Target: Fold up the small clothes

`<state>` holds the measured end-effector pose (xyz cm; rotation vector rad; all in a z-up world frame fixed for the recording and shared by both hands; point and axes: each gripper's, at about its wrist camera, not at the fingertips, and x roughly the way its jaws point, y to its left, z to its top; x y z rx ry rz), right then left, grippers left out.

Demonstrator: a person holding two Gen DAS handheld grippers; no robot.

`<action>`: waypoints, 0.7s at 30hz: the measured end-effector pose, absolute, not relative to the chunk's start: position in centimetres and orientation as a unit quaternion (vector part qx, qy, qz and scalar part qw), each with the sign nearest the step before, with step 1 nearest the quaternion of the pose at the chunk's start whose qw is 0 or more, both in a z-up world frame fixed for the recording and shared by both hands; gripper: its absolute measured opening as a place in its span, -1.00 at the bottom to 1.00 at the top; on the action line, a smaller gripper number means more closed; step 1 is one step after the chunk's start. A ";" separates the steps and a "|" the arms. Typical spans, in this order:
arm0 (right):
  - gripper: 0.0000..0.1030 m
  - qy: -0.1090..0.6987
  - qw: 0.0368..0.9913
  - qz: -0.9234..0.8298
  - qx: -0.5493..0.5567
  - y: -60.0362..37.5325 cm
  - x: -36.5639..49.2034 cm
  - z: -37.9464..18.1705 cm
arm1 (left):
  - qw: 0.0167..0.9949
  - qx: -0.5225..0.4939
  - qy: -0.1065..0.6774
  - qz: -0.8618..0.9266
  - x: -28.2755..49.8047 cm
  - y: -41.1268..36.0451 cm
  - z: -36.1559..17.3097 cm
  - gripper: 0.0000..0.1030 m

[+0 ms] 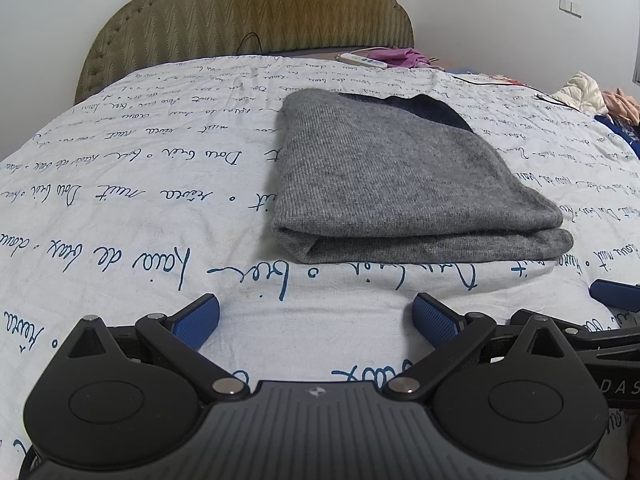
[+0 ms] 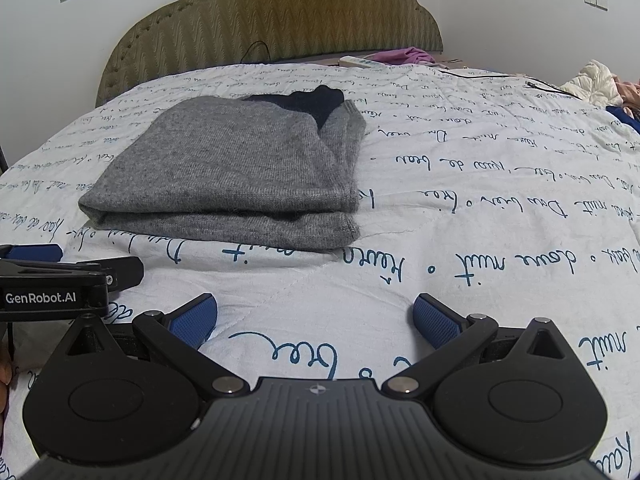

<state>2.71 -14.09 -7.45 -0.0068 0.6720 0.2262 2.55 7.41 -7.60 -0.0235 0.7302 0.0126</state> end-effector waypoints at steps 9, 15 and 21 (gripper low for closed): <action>0.97 0.330 0.937 0.110 -0.007 -13.9 2.7 -7.5 | 0.935 -0.016 0.355 0.008 2.5 7.5 -7.6 1.00; 0.97 0.332 0.937 0.111 -0.007 -13.9 2.8 -7.5 | 0.934 -0.014 0.358 0.009 2.6 7.5 -7.6 1.00; 0.99 0.330 0.937 0.108 0.024 -14.9 2.7 -5.8 | 0.920 -0.047 0.389 -0.009 2.8 8.2 -6.2 1.00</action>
